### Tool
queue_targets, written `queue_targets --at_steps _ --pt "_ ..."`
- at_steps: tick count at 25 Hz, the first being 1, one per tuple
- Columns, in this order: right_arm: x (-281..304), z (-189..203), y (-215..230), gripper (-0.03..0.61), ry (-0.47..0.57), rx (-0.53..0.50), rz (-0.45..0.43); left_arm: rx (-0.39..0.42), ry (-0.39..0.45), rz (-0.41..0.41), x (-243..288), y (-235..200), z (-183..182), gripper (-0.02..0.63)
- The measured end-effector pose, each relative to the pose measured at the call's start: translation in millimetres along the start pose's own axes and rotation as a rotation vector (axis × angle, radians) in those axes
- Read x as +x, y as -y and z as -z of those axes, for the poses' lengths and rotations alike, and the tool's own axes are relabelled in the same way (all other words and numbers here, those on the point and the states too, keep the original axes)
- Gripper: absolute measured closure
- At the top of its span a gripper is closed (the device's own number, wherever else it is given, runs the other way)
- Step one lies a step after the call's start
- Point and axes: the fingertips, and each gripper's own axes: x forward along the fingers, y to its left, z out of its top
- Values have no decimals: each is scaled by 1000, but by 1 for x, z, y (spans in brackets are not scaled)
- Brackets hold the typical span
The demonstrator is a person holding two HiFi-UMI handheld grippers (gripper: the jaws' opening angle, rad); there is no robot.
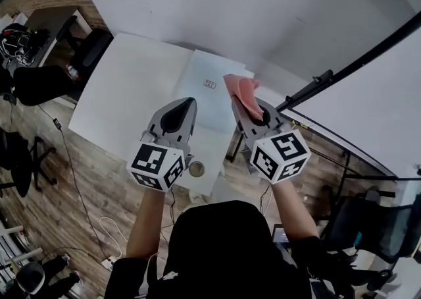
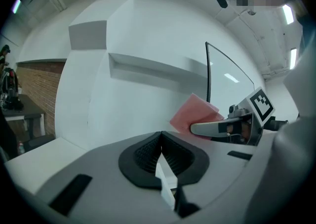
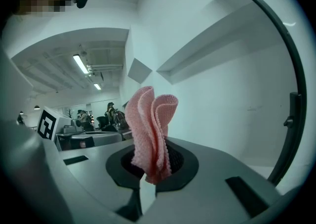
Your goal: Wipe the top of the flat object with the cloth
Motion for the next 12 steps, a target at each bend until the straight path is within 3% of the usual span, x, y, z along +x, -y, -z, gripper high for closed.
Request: queue_targets --at_steps 12 --pt "54 54 70 534 -129 64 -14 -53 -211 1 64 -38 95 603"
